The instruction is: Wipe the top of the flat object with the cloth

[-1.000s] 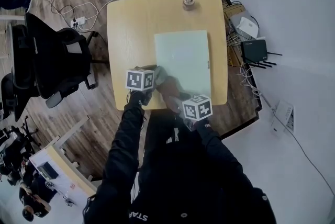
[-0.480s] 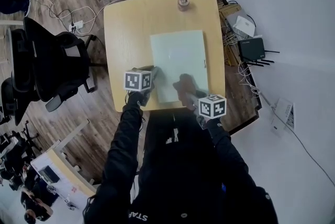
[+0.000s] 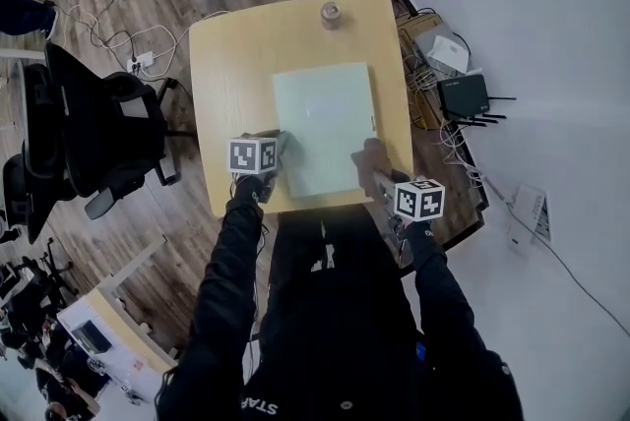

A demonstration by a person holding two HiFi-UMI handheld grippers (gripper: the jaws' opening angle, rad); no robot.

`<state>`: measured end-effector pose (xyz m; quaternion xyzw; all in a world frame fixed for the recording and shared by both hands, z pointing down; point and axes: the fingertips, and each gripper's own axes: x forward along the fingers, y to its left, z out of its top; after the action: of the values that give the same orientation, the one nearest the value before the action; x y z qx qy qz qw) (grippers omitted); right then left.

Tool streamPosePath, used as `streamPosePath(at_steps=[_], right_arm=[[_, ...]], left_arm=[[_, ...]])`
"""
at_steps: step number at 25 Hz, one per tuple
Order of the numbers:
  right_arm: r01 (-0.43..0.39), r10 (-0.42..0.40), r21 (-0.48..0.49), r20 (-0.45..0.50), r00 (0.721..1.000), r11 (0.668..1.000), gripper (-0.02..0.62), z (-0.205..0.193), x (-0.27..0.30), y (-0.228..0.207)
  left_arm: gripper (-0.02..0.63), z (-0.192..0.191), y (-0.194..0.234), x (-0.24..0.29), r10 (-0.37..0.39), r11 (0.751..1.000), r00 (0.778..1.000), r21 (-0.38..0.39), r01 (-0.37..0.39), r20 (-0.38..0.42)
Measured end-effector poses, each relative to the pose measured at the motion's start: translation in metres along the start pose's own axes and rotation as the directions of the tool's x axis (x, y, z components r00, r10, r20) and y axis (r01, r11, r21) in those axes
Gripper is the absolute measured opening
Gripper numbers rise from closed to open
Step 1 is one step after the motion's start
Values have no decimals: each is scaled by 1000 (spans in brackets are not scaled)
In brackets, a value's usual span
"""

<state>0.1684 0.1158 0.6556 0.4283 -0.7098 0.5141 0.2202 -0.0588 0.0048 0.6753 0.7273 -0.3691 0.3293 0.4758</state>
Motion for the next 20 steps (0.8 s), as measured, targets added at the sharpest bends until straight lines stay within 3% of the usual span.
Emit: streamPosePath(at_steps=[3, 7, 11, 13, 16, 20], right_arm=[[7, -6, -12, 52, 999, 1000, 96, 17, -18, 1], [-2, 16, -82, 172, 985, 997, 95, 63, -55, 30], [23, 38, -175, 336, 941, 984, 95, 127, -98, 72], [49, 49, -226, 411, 910, 973, 95, 155, -120, 96], [94, 69, -294, 501, 863, 951, 95, 186, -152, 131], [128, 118, -367, 577, 808, 921, 94, 209, -187, 174]], left_arm=[[81, 2, 1, -3, 16, 1000, 1000, -8, -16, 5], [81, 4, -10, -18, 66, 997, 998, 43, -67, 23], [81, 41, -45, -64, 74, 995, 976, 45, -85, 207], [64, 64, -68, -98, 92, 992, 943, 53, -114, 321], [46, 94, -105, -150, 109, 983, 873, 79, -167, 476], [34, 118, -151, -209, 87, 969, 780, 130, -212, 620]])
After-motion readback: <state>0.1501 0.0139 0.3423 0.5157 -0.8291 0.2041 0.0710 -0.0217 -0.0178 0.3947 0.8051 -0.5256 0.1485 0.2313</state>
